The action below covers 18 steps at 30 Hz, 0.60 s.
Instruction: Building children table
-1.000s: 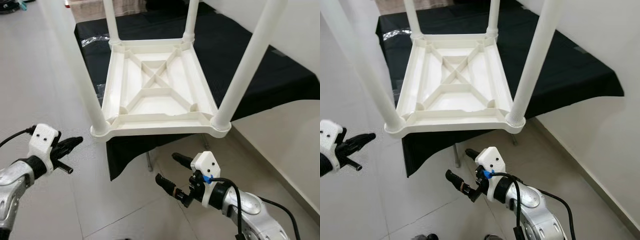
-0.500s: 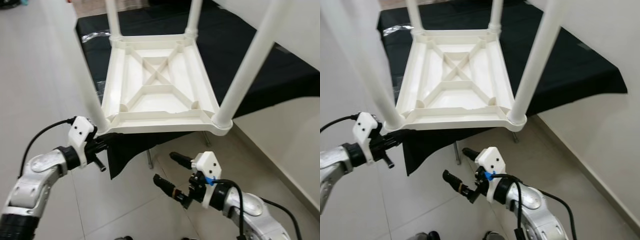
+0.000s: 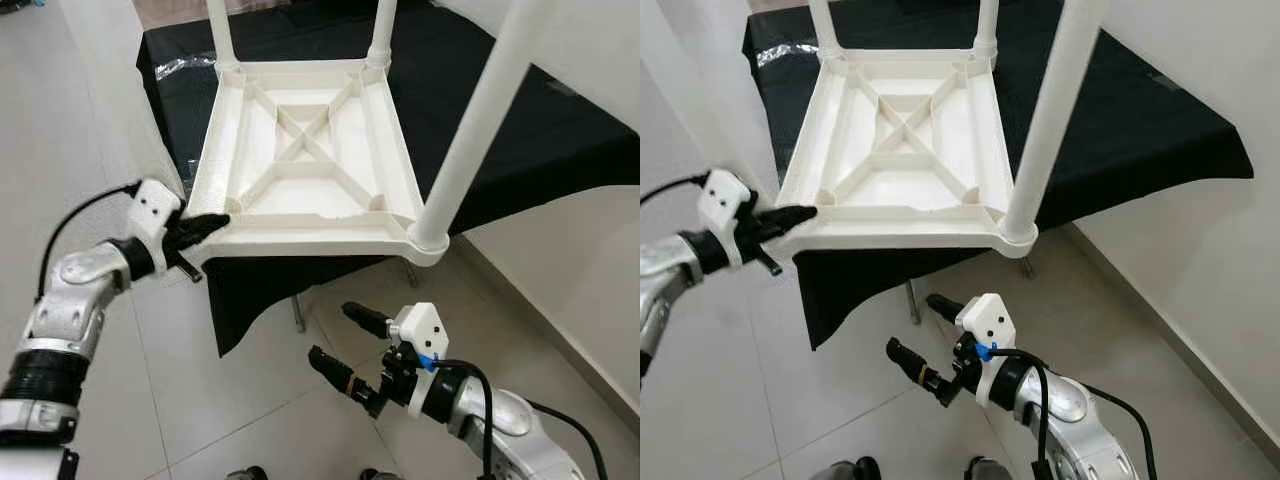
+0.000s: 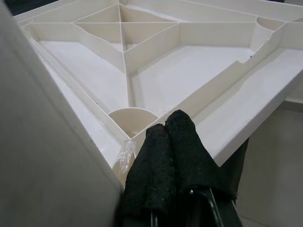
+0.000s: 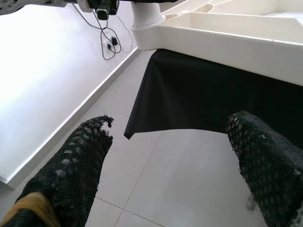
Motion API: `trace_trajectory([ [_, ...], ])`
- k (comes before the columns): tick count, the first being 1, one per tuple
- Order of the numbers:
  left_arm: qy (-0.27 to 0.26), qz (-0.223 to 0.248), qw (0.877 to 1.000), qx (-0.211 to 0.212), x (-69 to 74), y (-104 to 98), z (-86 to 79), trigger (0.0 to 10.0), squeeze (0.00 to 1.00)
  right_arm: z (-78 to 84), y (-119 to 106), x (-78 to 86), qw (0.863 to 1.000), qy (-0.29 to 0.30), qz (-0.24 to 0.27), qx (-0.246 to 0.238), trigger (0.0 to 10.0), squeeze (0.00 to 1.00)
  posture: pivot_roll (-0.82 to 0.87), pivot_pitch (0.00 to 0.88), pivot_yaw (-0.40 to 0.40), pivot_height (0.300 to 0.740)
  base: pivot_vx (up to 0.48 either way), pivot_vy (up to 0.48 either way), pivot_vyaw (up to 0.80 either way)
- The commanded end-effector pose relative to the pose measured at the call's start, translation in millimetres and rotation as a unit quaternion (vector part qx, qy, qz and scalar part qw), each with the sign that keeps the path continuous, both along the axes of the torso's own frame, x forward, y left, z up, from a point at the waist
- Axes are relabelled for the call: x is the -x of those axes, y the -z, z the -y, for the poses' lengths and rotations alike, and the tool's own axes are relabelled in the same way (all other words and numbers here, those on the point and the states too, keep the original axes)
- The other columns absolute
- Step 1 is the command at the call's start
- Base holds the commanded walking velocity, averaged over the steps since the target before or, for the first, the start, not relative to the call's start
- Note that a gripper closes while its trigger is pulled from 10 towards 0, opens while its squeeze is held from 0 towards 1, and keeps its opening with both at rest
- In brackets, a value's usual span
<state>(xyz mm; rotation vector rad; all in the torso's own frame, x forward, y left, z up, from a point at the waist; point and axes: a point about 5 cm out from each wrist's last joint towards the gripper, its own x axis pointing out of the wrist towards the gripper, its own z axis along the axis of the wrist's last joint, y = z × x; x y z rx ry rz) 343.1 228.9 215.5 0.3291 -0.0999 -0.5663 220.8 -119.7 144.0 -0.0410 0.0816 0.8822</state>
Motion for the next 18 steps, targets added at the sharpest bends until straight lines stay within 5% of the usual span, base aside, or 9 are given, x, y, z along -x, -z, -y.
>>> trace_trajectory([
  [1, -0.028, 0.01, 0.999, -0.014, 0.1, -5, -15.7, 10.0, 0.0, 1.0, 0, 3.0, 1.0, 0.001, -0.002, 0.001, 10.0, 0.0, -0.09, 0.259, -0.004, 0.74, 0.0, 0.0, 0.0],
  [5, -0.092, 0.052, 0.993, -0.06, -13.2, -30, -47.1, 10.0, 0.0, 2.1, -1, 4.0, 1.0, 0.003, -0.002, 0.006, 10.0, 0.0, -0.1, 0.261, -0.006, 0.74, 0.0, 0.0, 0.0],
  [12, -0.147, 0.081, 0.983, -0.069, -20.4, -47, -64.3, 10.0, 0.0, 3.4, -1, 4.3, 1.0, 0.004, -0.003, 0.009, 10.0, 0.0, -0.11, 0.261, -0.006, 0.74, 0.0, 0.0, 0.0],
  [16, -0.119, 0.093, 0.988, -0.043, -23.9, -51, -51.9, 10.0, 0.0, 3.2, 0, 4.2, 1.0, 0.004, -0.004, 0.01, 10.0, 0.0, -0.11, 0.257, -0.007, 0.74, 0.0, 0.0, 0.0],
  [18, -0.054, 0.085, 0.995, -0.007, -24.5, -44, -27.2, 10.0, 0.0, 2.6, 0, 4.2, 1.0, 0.003, -0.005, 0.011, 10.0, 0.0, -0.11, 0.255, -0.007, 0.74, 0.0, 0.0, 0.0],
])
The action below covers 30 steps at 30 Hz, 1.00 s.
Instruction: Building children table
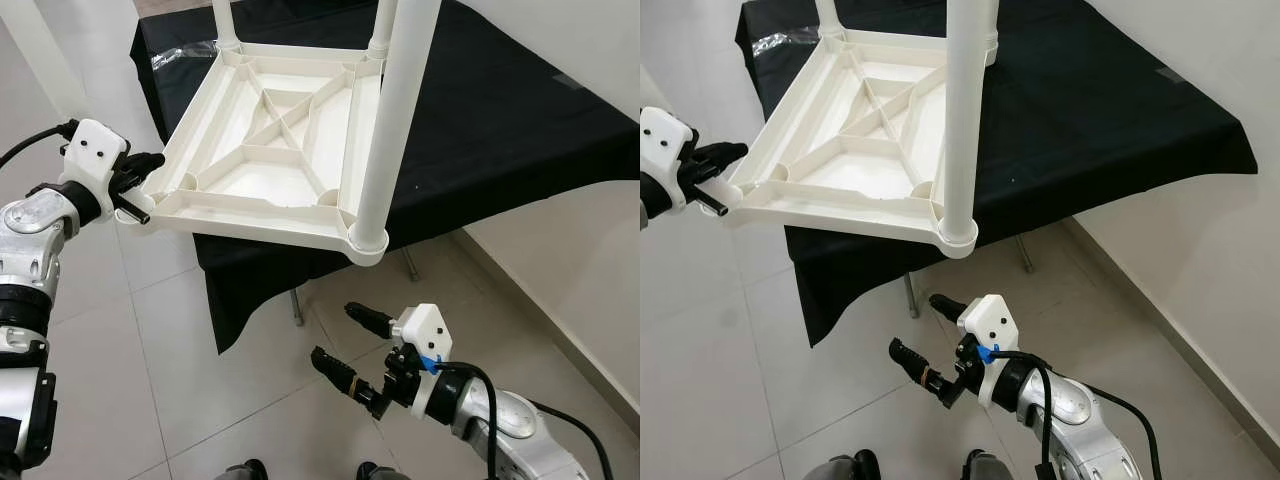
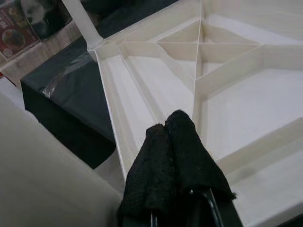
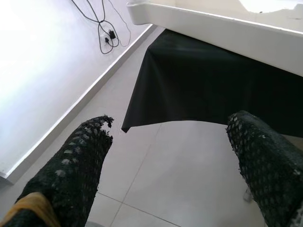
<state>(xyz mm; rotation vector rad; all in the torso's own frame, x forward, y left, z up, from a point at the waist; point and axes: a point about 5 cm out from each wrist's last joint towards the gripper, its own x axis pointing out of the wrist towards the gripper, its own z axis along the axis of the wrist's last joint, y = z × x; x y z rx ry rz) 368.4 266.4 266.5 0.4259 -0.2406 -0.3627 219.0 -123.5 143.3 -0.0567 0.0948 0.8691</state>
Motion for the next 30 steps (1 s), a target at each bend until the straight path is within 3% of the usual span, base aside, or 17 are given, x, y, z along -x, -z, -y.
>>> trace_trajectory([
  [1, 0.06, -0.014, 0.998, 0.022, 1.5, 9, 18.7, 10.0, 0.0, -1.3, -1, 2.3, 1.0, -0.003, -0.003, 0.001, 10.0, 0.0, -0.11, 0.255, -0.007, 0.74, 0.0, 0.0, 0.0],
  [3, 0.074, -0.015, 0.997, 0.028, 1.2, 11, 23.0, 10.0, 0.0, -1.4, -1, 2.4, 1.0, -0.004, -0.003, 0.001, 10.0, 0.0, -0.11, 0.255, -0.007, 0.74, 0.0, 0.0, 0.0],
  [7, 0.187, -0.037, 0.98, 0.062, 11.8, 24, 62.7, 10.0, 0.0, -2.2, 0, 1.9, 1.0, -0.004, -0.004, 0.002, 10.0, 0.0, -0.11, 0.249, -0.005, 0.74, 0.0, 0.0, 0.0],
  [8, 0.187, -0.037, 0.98, 0.062, 11.8, 24, 62.7, 10.0, 0.0, -2.2, 0, 1.9, 1.0, -0.004, -0.004, 0.002, 10.0, 0.0, -0.11, 0.249, -0.005, 0.74, 0.0, 0.0, 0.0],
  [10, 0.252, -0.057, 0.963, 0.075, 26.5, 34, 88.1, 10.0, 0.0, -3.2, 1, 0.8, 1.0, -0.004, -0.004, 0.001, 10.0, 0.0, -0.1, 0.236, -0.003, 0.74, 0.0, 0.0, 0.0],
  [11, 0.252, -0.057, 0.963, 0.075, 26.5, 34, 88.1, 10.0, 0.0, -3.2, 1, 0.8, 1.0, -0.004, -0.004, 0.001, 10.0, 0.0, -0.1, 0.236, -0.003, 0.74, 0.0, 0.0, 0.0],
  [12, 0.285, -0.071, 0.952, 0.082, 36.5, 40, 102.0, 10.0, 0.0, -3.7, 2, 0.2, 1.0, -0.005, -0.005, 0.001, 10.0, 0.0, -0.1, 0.231, -0.001, 0.74, 0.0, 0.0, 0.0],
  [14, 0.285, -0.071, 0.952, 0.082, 36.5, 40, 102.0, 10.0, 0.0, -3.7, 2, 0.2, 1.0, -0.005, -0.005, 0.001, 10.0, 0.0, -0.1, 0.231, -0.001, 0.74, 0.0, 0.0, 0.0],
  [15, 0.306, -0.081, 0.944, 0.09, 45.8, 47, 113.7, 10.0, 0.0, -4.3, 2, -0.4, 1.0, -0.006, -0.005, 0.0, 10.0, 0.0, -0.09, 0.225, 0.002, 0.74, 0.0, 0.0, 0.0],
  [16, 0.308, -0.09, 0.942, 0.1, 56.1, 57, 123.9, 10.0, 0.0, -4.4, 4, -1.4, 1.0, -0.007, -0.006, -0.001, 10.0, 0.0, -0.08, 0.206, 0.004, 0.74, 0.0, 0.0, 0.0],
  [20, 0.3, -0.093, 0.943, 0.113, 63.1, 64, 129.4, 10.0, 0.0, -4.3, 4, -1.9, 1.0, -0.009, -0.007, -0.004, 10.0, 0.0, -0.08, 0.206, 0.004, 0.74, 0.0, 0.0, 0.0],
  [21, 0.285, -0.1, 0.943, 0.14, 70.4, 70, 132.2, 10.0, 0.0, -3.7, 5, -2.5, 1.0, -0.011, -0.009, -0.006, 10.0, 0.0, -0.08, 0.194, 0.008, 0.74, 0.0, 0.0, 0.0],
  [22, 0.285, -0.1, 0.943, 0.14, 70.4, 70, 132.2, 10.0, 0.0, -3.7, 5, -2.5, 1.0, -0.011, -0.009, -0.006, 10.0, 0.0, -0.08, 0.194, 0.008, 0.74, 0.0, 0.0, 0.0],
  [23, 0.259, -0.104, 0.946, 0.167, 77.6, 76, 131.3, 10.0, 0.0, -1.9, 5, -2.8, 1.0, -0.014, -0.006, -0.001, 10.0, 0.0, -0.07, 0.184, 0.007, 0.74, 0.0, 0.0, 0.0],
  [25, 0.218, -0.116, 0.945, 0.214, 100.1, 89, 125.5, 10.0, 0.0, 7.7, 6, -3.5, 1.0, -0.02, -0.011, 0.011, 10.0, 0.0, -0.05, 0.172, 0.005, 0.74, 0.0, -0.234, 0.0],
  [28, 0.209, -0.122, 0.944, 0.222, 108.6, 93, 123.9, 10.0, 0.0, 12.1, 7, -5.0, 1.0, -0.018, -0.013, 0.018, 10.0, 0.0, -0.05, 0.169, 0.005, 0.74, 0.0, -0.469, 0.0],
  [30, 0.185, -0.147, 0.939, 0.251, 126.2, 106, 121.4, 10.0, 0.0, 27.2, 7, -15.0, 0.999, 0.008, -0.01, 0.03, 10.0, 0.0, -0.03, 0.155, 0.007, 0.74, 0.0, -0.465, 0.0],
])
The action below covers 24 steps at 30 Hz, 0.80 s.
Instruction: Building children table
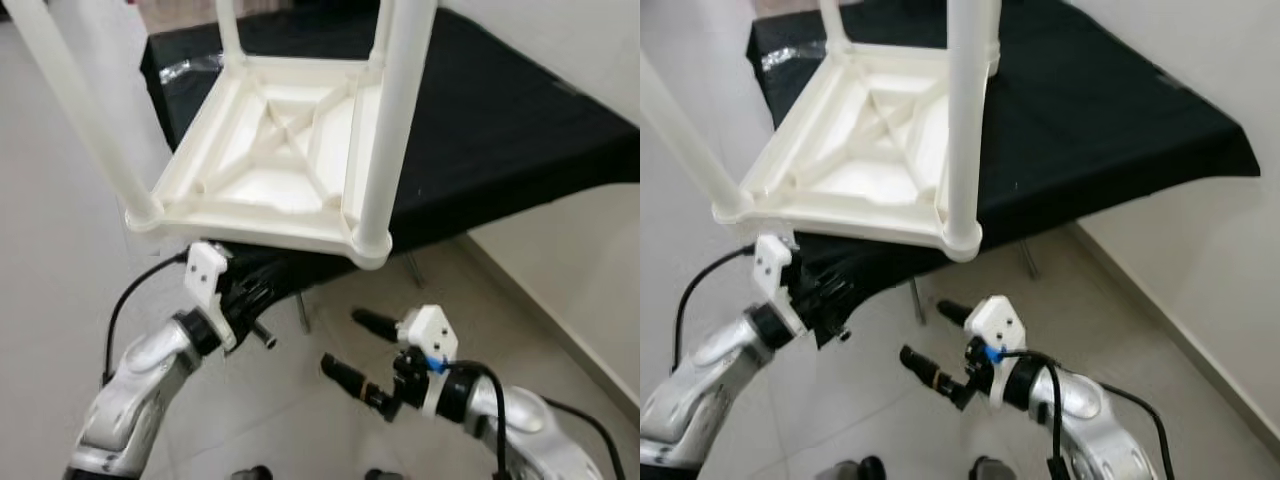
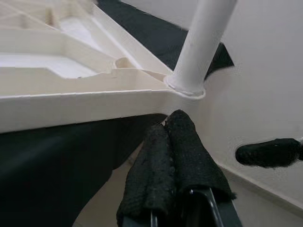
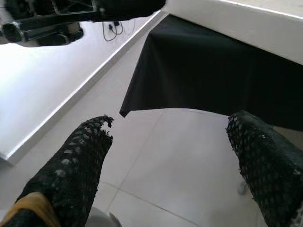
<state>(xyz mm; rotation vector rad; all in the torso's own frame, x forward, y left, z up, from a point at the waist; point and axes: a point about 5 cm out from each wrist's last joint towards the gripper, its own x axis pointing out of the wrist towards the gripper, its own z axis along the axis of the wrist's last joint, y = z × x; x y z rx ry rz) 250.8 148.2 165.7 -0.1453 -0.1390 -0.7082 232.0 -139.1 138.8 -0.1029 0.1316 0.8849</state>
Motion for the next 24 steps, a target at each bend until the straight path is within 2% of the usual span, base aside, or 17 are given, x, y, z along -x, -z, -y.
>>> trace_trajectory([
  [1, -0.007, -0.037, 0.999, 0.026, 16.7, 11, 3.0, 10.0, 0.0, 18.9, 1, -8.4, 0.999, 0.034, 0.004, 0.013, 10.0, 0.0, -0.03, 0.149, 0.007, 0.74, 0.0, -0.461, 0.0],
  [4, -0.007, -0.037, 0.999, 0.026, 16.7, 11, 3.0, 10.0, 0.0, 18.9, 1, -8.4, 0.999, 0.034, 0.004, 0.013, 10.0, 0.0, -0.03, 0.149, 0.007, 0.74, 0.0, -0.461, 0.0],
  [5, -0.011, -0.053, 0.998, 0.034, 25.5, 16, 5.0, 10.0, 0.0, 24.0, 0, -14.7, 0.999, 0.047, 0.012, 0.021, 10.0, 0.0, -0.03, 0.142, 0.007, 0.74, 0.0, -0.461, 0.0],
  [8, -0.01, -0.064, 0.997, 0.038, 31.3, 19, 8.3, 10.0, 0.0, 26.1, -1, -19.4, 0.998, 0.054, 0.019, 0.031, 10.0, 0.0, -0.02, 0.134, 0.006, 0.74, 0.0, -0.461, 0.0],
  [10, -0.001, -0.074, 0.997, 0.033, 35.7, 22, 18.7, 10.0, 0.0, 24.7, 1, -26.7, 0.997, 0.068, 0.026, 0.039, 10.0, 0.0, -0.01, 0.118, 0.002, 0.74, 0.0, -0.461, 0.0],
  [14, -0.002, -0.077, 0.997, 0.031, 33.7, 20, 28.0, 10.0, 0.0, 15.5, 3, -29.5, 0.996, 0.074, 0.031, 0.034, 10.0, 0.0, -0.02, 0.108, 0.004, 0.74, 0.0, -0.463, 0.0],
  [17, -0.003, -0.077, 0.997, 0.028, 30.5, 18, 35.3, 10.0, 0.0, 2.6, 8, -29.2, 0.996, 0.074, 0.034, 0.027, 10.0, 0.0, -0.02, 0.096, 0.006, 0.74, 0.0, -0.461, 0.0],
  [21, -0.003, -0.077, 0.997, 0.028, 29.5, 18, 36.6, 10.0, 0.0, -0.1, 9, -28.9, 0.996, 0.073, 0.034, 0.025, 10.0, 0.0, -0.02, 0.096, 0.006, 0.74, 0.0, -0.461, 0.0],
  [24, -0.005, -0.074, 0.997, 0.025, 23.4, 19, 40.6, 10.0, 0.0, -5.5, 14, -34.1, 0.995, 0.091, 0.039, 0.032, 10.0, 0.0, 0.0, 0.087, 0.002, 0.74, 0.0, -0.461, 0.0],
])
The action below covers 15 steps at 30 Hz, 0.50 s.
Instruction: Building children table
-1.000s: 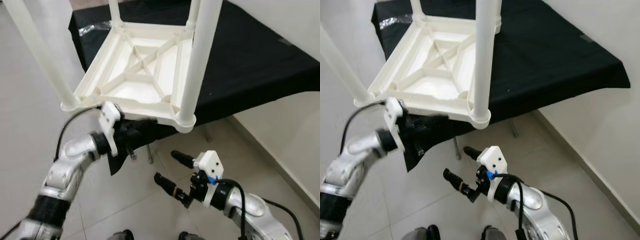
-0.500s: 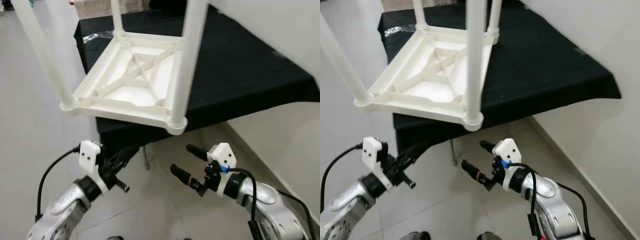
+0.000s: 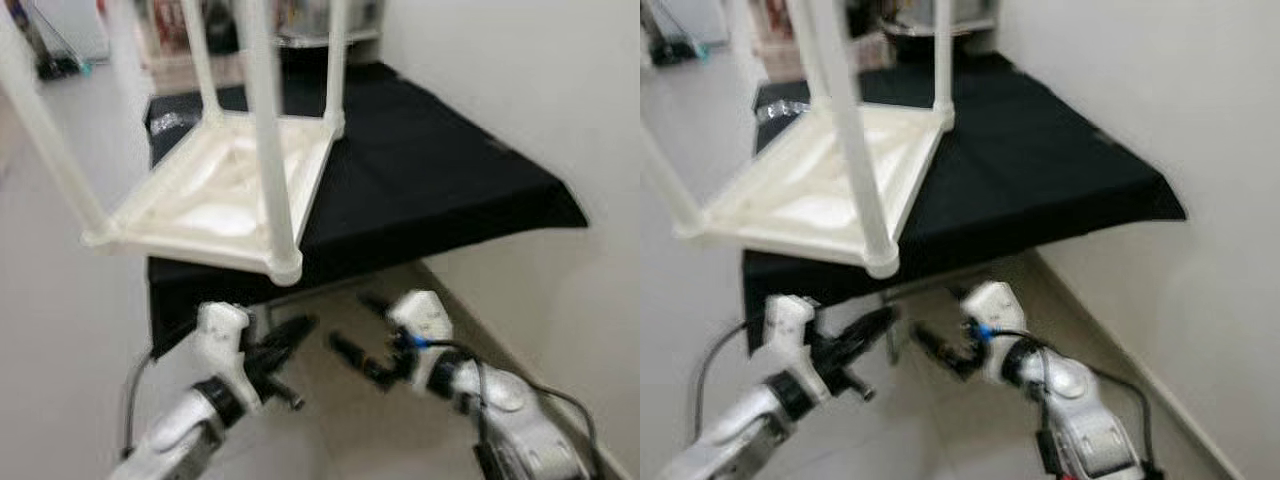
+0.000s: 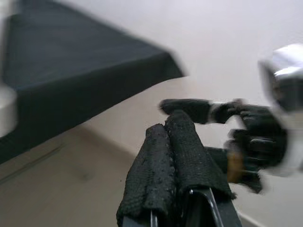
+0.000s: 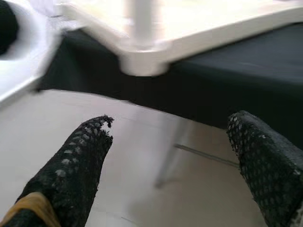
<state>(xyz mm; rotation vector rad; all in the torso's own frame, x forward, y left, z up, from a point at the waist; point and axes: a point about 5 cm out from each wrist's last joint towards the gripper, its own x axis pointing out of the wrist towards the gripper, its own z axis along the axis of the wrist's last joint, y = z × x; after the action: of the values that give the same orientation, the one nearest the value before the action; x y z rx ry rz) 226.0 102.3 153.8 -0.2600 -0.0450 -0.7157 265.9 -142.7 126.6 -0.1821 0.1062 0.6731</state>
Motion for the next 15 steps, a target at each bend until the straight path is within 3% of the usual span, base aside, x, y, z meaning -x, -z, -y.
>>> trace_trajectory([
  [1, -0.019, -0.012, 1.0, -0.012, -5.5, 7, -4.3, 10.0, 0.0, -10.8, 2, -4.0, 1.0, -0.006, 0.007, -0.001, 10.0, 0.0, 0.0, 0.082, 0.002, 0.74, 0.0, -0.461, 0.0],
  [6, -0.043, -0.018, 0.999, -0.011, -13.8, 10, -3.4, 10.0, 0.0, -10.4, 2, -16.3, 1.0, 0.013, 0.02, 0.0, 10.0, 0.0, 0.0, 0.07, -0.006, 0.74, 0.0, -0.461, 0.0],
  [15, -0.085, -0.026, 0.996, -0.031, -19.7, 15, -7.2, 10.0, 0.0, -11.7, 8, -20.9, 0.999, 0.031, 0.021, 0.002, 10.0, 0.0, 0.0, 0.04, -0.003, 0.74, 0.0, -0.451, 0.0],
])
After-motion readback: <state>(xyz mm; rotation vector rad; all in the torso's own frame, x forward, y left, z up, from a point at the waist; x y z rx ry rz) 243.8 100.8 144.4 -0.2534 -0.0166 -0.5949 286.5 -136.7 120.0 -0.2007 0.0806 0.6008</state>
